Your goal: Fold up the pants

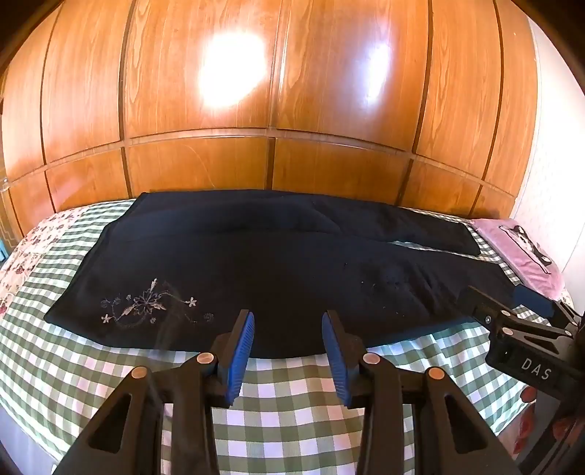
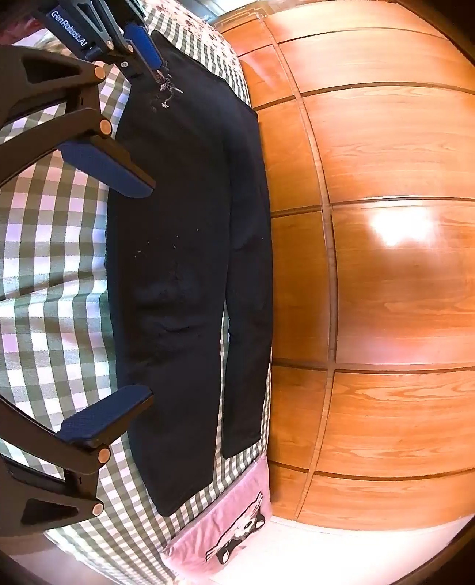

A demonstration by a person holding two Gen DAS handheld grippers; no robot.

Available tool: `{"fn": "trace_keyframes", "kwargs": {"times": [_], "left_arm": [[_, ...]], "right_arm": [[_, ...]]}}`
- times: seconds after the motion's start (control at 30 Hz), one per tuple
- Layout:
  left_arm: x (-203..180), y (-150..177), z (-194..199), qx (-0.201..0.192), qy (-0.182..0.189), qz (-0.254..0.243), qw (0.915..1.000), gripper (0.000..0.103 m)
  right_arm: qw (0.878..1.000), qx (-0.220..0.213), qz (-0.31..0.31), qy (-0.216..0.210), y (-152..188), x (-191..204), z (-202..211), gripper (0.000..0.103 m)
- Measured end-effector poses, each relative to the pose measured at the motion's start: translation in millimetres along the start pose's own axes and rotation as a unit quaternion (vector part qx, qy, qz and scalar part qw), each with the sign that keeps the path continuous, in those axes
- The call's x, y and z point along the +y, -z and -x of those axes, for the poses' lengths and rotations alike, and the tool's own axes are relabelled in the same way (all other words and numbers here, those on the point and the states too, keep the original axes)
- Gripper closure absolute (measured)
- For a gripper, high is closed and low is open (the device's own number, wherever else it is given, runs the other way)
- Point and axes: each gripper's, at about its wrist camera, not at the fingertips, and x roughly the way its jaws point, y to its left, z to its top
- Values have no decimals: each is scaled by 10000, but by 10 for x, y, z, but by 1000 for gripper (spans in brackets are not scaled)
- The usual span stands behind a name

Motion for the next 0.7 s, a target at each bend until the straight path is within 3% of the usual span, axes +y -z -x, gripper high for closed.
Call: {"fn": "trace_keyframes", "kwargs": {"times": [0.7], "left_arm": [[2, 18, -32, 87, -44, 34, 9999, 64]], "right_arm": [[10000, 44, 19, -3, -6, 7, -35, 0]]}}
